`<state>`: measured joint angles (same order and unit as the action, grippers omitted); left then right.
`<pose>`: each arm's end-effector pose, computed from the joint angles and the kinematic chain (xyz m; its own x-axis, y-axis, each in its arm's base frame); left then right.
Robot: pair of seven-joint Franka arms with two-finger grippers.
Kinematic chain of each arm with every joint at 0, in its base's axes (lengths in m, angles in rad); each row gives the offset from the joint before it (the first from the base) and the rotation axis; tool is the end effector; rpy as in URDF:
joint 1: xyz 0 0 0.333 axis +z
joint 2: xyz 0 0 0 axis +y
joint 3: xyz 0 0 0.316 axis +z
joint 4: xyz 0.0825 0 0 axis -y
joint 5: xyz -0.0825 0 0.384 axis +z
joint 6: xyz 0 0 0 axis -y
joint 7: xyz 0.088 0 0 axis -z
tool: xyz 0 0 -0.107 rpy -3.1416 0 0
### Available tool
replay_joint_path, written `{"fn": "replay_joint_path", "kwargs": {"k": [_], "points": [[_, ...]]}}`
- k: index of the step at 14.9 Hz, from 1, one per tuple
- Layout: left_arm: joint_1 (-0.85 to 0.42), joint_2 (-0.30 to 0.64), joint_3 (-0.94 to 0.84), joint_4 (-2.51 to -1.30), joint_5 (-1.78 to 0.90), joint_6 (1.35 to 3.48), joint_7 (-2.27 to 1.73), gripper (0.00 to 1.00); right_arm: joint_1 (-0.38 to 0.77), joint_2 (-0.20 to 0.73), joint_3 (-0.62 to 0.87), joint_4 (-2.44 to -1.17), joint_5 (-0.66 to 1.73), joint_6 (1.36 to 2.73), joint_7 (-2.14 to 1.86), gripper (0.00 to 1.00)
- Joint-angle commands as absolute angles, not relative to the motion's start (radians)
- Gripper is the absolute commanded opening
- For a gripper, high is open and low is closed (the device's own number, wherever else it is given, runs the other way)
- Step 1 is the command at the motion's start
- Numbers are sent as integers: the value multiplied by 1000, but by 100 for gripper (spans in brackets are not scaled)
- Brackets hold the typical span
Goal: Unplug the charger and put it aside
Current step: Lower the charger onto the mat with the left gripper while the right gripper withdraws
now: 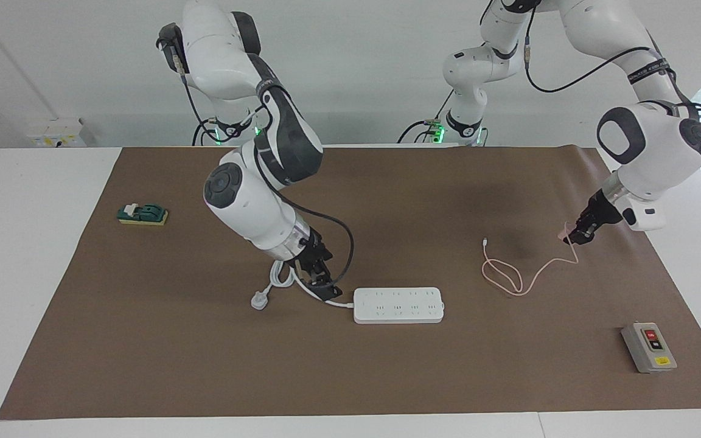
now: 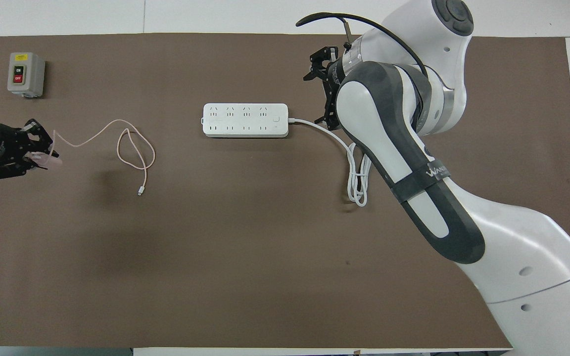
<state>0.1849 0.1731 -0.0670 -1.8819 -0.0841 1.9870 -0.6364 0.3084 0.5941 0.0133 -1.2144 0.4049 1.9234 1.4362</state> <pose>0.5909 0.0662 0.4121 0.6998 0.7063 -0.1067 0.7122 -0.7014 0.0279 0.6931 0.2574 0.4480 0.3293 -0.8667 -0.3745 -0.9442 -0.2991 -0.1380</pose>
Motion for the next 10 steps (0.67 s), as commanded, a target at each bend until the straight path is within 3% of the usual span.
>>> {"fn": "replay_joint_path", "kwargs": {"k": [1, 4, 7, 10], "points": [[175, 117, -60, -1928, -91, 2000, -604, 100, 288, 448, 14, -1345, 348, 1873, 1196, 100], [118, 126, -61, -1869, -65, 1959, -604, 100, 232, 254, 12, -1508, 221, 1771, 770, 100], [97, 144, -63, -1741, 6, 1827, -586, 100, 181, 189, 12, -1511, 137, 1669, 470, 100], [94, 138, -64, -1714, 9, 1758, -496, 100, 141, 132, 12, -1516, 71, 1580, 283, 100]]}}
